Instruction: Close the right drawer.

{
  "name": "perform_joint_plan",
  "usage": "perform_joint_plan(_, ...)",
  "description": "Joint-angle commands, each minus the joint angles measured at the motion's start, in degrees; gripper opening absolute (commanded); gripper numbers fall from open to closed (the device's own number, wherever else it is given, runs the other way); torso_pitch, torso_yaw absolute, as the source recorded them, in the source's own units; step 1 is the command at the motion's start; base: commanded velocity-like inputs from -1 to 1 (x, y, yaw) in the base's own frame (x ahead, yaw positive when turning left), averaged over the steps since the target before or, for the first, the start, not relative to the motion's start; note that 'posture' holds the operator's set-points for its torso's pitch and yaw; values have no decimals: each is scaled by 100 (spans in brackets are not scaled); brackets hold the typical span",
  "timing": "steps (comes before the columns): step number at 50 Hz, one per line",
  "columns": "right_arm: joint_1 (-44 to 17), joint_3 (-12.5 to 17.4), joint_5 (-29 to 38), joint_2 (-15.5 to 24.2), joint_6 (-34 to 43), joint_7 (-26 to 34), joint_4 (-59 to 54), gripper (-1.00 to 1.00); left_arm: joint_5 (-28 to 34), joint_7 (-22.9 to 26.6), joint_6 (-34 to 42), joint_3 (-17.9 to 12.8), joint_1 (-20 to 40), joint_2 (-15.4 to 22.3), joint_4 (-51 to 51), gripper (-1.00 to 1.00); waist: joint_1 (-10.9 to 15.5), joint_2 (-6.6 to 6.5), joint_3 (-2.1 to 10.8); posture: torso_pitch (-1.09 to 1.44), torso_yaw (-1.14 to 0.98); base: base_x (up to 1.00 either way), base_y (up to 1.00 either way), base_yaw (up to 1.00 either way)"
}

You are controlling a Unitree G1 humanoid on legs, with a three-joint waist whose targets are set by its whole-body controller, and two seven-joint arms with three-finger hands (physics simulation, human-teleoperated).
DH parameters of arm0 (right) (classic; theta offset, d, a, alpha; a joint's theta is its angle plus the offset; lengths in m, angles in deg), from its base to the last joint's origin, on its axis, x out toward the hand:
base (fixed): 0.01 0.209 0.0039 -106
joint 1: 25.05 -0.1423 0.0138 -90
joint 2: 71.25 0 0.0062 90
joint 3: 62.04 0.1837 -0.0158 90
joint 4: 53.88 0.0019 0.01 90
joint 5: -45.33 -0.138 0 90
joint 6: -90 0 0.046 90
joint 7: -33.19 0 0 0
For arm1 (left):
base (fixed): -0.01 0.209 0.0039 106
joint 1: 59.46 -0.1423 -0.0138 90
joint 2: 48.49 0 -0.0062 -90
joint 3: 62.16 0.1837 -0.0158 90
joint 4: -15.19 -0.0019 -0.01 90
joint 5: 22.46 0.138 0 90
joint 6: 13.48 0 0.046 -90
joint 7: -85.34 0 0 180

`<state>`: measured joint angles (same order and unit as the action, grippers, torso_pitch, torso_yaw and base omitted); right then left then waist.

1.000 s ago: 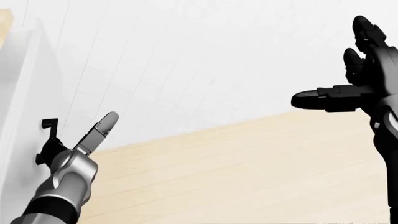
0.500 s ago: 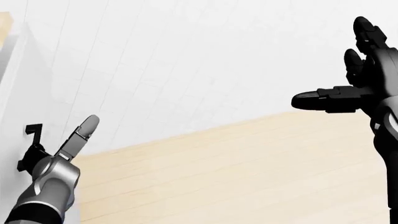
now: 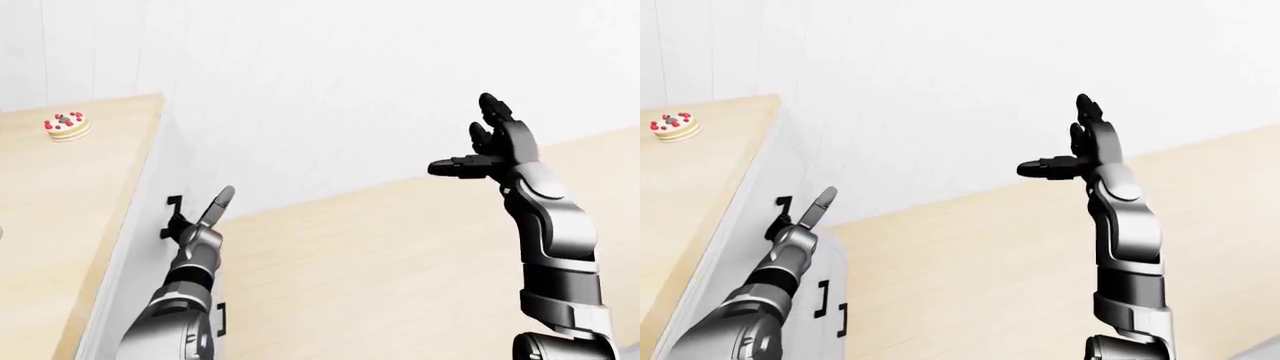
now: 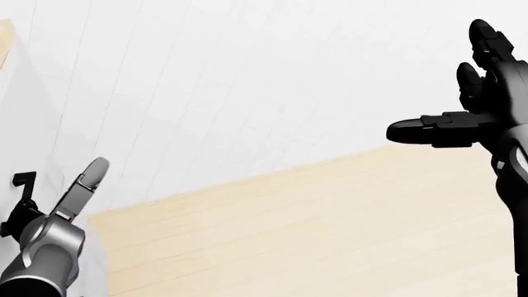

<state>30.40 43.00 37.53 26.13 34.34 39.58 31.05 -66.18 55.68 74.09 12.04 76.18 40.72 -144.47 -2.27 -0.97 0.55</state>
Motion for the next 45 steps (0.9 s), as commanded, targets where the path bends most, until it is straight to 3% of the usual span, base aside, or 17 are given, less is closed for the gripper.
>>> perform_joint_plan(1, -301, 68, -30, 144, 17, -6, 279, 100, -109, -347, -13, -150, -46, 177, -140, 100, 71, 61, 69, 0, 0, 0, 0, 0)
perform_joint_plan(45, -247, 43, 27, 93, -56, -14, 296, 100, -586, -141, 127, -423, -440, 972, -109, 100, 47, -49, 54, 0, 0, 0, 0, 0)
